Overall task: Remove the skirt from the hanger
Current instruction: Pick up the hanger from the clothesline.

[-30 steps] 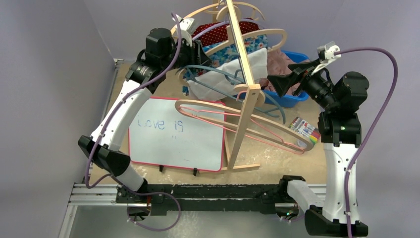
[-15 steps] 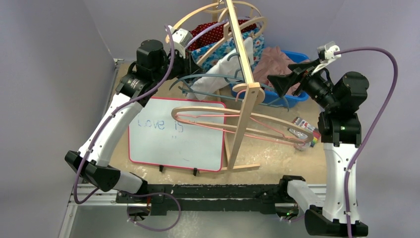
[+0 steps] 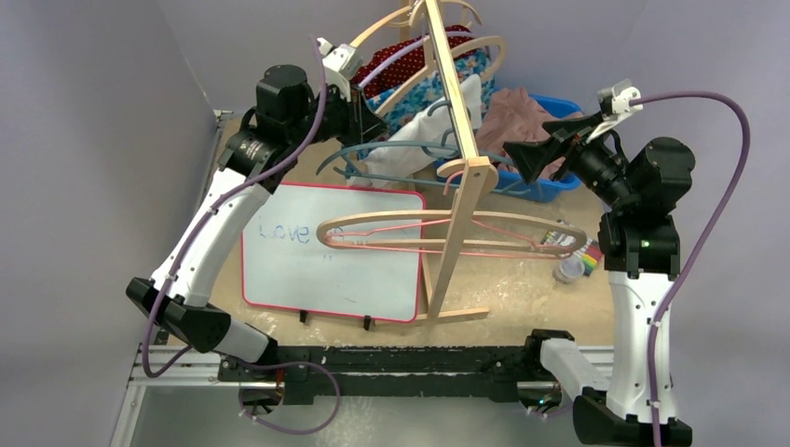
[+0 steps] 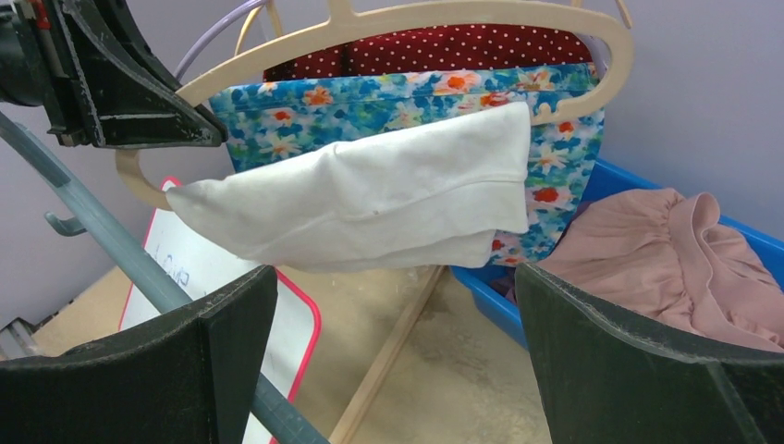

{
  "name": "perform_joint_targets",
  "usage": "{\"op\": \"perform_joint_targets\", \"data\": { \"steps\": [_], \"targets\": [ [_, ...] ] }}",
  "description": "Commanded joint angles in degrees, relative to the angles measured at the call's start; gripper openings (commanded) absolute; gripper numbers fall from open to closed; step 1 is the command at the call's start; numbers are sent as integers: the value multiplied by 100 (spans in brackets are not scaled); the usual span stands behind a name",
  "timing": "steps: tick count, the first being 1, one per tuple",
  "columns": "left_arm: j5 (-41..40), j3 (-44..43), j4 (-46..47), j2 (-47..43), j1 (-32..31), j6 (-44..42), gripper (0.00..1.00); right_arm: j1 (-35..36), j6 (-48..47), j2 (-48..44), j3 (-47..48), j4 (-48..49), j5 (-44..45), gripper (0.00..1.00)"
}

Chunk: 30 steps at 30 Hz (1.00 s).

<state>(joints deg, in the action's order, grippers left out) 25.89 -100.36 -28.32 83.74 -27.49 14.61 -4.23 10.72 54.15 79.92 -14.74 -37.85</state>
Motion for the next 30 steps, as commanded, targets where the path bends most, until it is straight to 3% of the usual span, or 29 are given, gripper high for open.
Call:
{"op": "perform_joint_targets", "data": {
  "steps": [1,17,30],
  "targets": [
    [498,-585,318,111,33,512,0,11,22,-97,-11,88,134,99],
    [1866,-694,2214,647,24,3681,0,18,33,-134,-72,159,255,99],
    [1847,-1013,2705,775,-209,4192,0,18,115,-213,-29,174,366,99]
  ]
}}
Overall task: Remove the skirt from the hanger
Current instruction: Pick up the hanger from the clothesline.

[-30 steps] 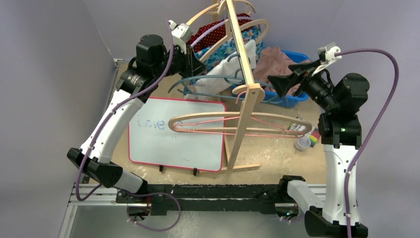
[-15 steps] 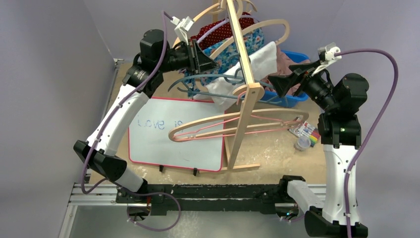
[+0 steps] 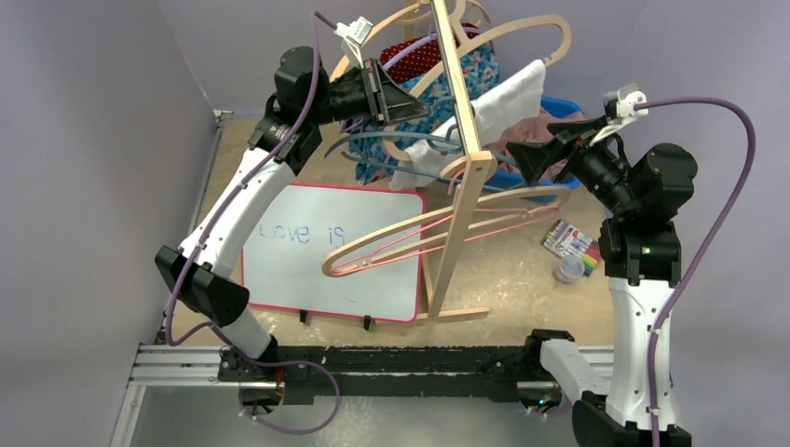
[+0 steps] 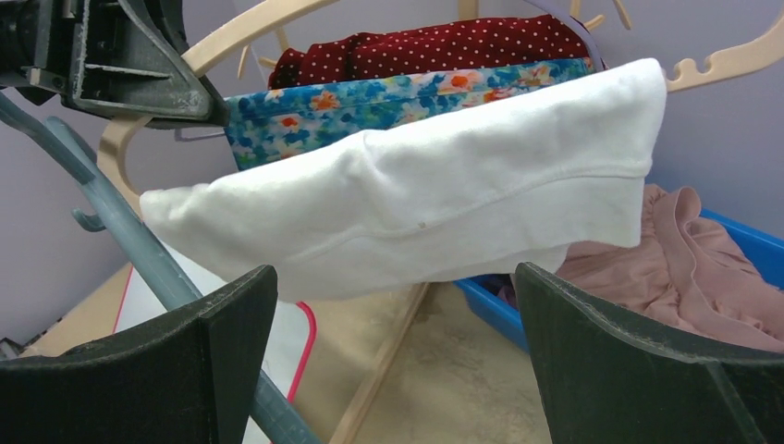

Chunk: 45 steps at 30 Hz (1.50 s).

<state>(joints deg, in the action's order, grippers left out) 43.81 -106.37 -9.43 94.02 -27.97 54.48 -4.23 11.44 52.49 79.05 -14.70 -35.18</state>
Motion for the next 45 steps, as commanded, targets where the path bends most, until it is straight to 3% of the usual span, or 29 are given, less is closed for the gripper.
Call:
{"op": "perform_joint_targets", "data": {
  "steps": [1,20,29,37,40,45],
  "targets": [
    [4,-411,764,-311,-165,222,0,17,42,-46,58,175,107,99],
    [-210,-694,209,-193,-813,37,0,17,120,-96,157,328,429,99],
    [-566,-1029,-784,317,-710,-1418,0,10,313,-22,259,10,1485,99],
    [-436,-1428,-532,919,-394,-1111,0,-42,465,648,584,-153,2227,99],
    [-441,-1367,-434,953,-394,-1010,0,-434,725,945,575,52,1900,99],
    [-501,-1337,-587,944,-385,-1091,0,-1366,1193,1297,272,812,337,99]
  ]
}}
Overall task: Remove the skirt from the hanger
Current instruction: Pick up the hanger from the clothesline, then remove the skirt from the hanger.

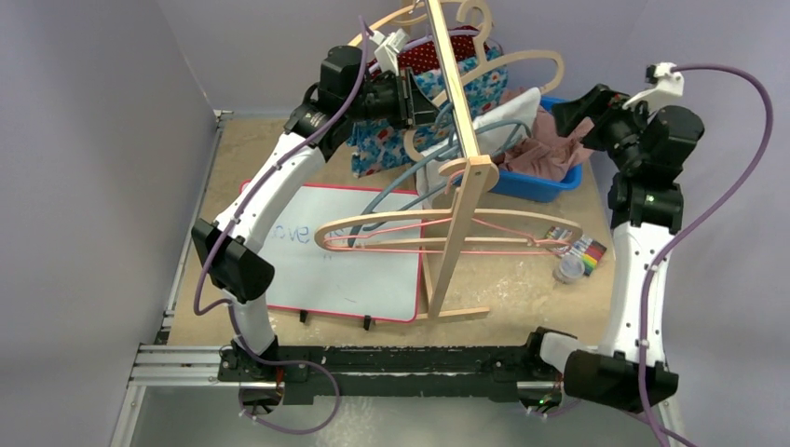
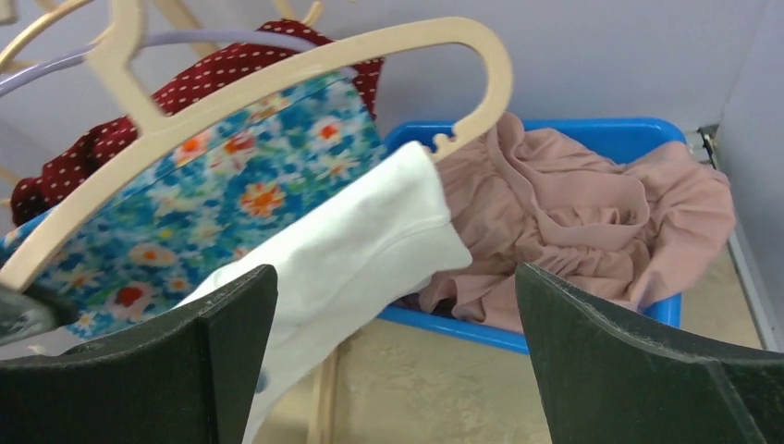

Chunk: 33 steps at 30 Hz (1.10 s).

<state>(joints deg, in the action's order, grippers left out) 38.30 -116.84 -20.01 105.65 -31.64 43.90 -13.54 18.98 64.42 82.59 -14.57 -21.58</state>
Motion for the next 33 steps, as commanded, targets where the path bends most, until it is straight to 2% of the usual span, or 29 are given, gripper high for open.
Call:
{"op": "perform_joint_targets", "data": {
  "steps": [1,12,15,19,23,27,33],
  "targets": [
    [54,-290,443,-220,-18,-39,0,-454,440,161,-134,914,-1137,99],
    [173,-116,524,-322,-18,53,0,-790,471,823,-907,2264,-2476,99],
    [237,-50,591,-325,-18,96,0,-795,596,942,-1249,2993,-2558,93],
    [289,2,632,-350,-18,131,0,-808,565,1316,-1219,3168,-2790,83],
    [382,36,639,-386,-18,129,0,-800,224,1636,-1183,3446,-3198,81],
    [456,57,674,-429,-18,143,0,-799,317,1833,-1304,4007,-3647,80],
    [517,71,683,-468,-18,145,0,-790,185,2160,-984,3978,-3861,80]
  ]
}}
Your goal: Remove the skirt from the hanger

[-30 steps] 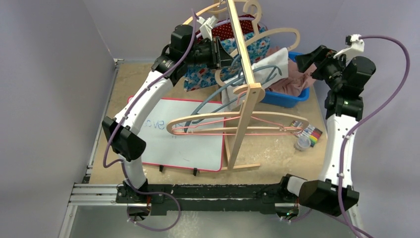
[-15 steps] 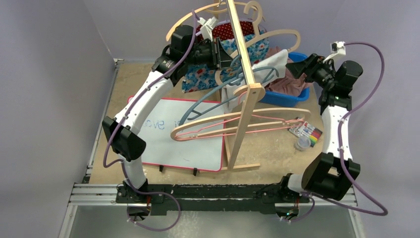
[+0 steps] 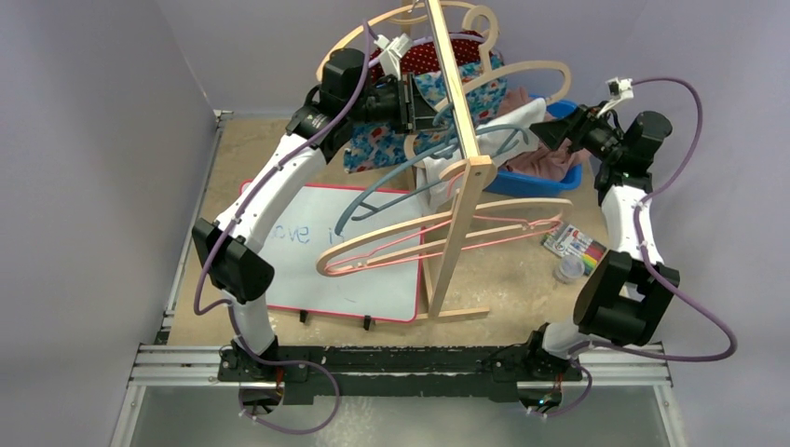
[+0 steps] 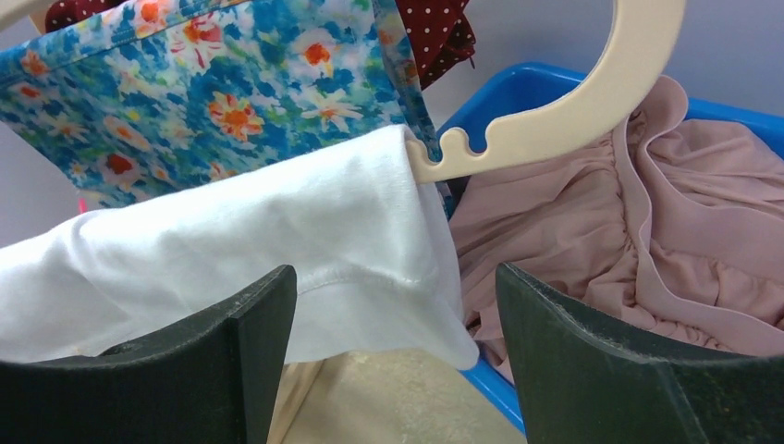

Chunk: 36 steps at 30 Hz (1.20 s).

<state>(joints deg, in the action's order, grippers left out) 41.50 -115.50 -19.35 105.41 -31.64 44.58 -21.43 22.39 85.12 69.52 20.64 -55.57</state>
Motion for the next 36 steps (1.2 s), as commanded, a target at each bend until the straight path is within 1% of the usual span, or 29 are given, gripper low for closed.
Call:
{"op": "perform_joint_targets", "data": {
  "steps": [1,4,6,8,10,16,21,22,24,26,27,28,30,33,36],
  "targets": [
    [200,-59,617,-456,-16,77,0,11,-111,140,347,493,-538,79],
    [252,-7,712,-488,-18,121,0,126,-63,233,289,653,-645,77],
    [388,95,977,-490,-18,272,0,270,-212,287,367,479,-548,77],
    [404,119,1010,-494,-18,291,0,341,-326,368,484,396,-645,76],
    [399,167,1048,-528,-18,297,0,359,-233,418,506,480,-684,70],
    [362,220,1061,-555,-17,221,0,359,-203,374,511,224,-344,51],
    [273,216,1022,-555,-12,54,0,359,-287,145,484,-296,95,31],
    [198,230,973,-571,-12,-49,0,359,-295,99,484,-417,170,25],
    [-4,300,935,-646,-11,-258,0,359,-314,11,485,-677,248,15],
    [-272,387,885,-740,-14,-478,0,363,-323,-105,461,-1033,287,2],
    [-429,400,794,-779,-10,-628,0,359,-219,-186,409,-1068,408,0],
    [-550,422,729,-815,-16,-751,0,353,-34,-271,355,-1066,640,0],
    [-772,534,726,-912,-11,-930,0,322,86,-473,295,-1402,1254,0],
    [-994,808,986,-1145,-10,-1038,0,235,226,-773,167,-1775,2208,0],
    [-1272,1028,1068,-1391,-12,-1218,0,37,396,-1067,-104,-1777,2975,0]
  ]
}}
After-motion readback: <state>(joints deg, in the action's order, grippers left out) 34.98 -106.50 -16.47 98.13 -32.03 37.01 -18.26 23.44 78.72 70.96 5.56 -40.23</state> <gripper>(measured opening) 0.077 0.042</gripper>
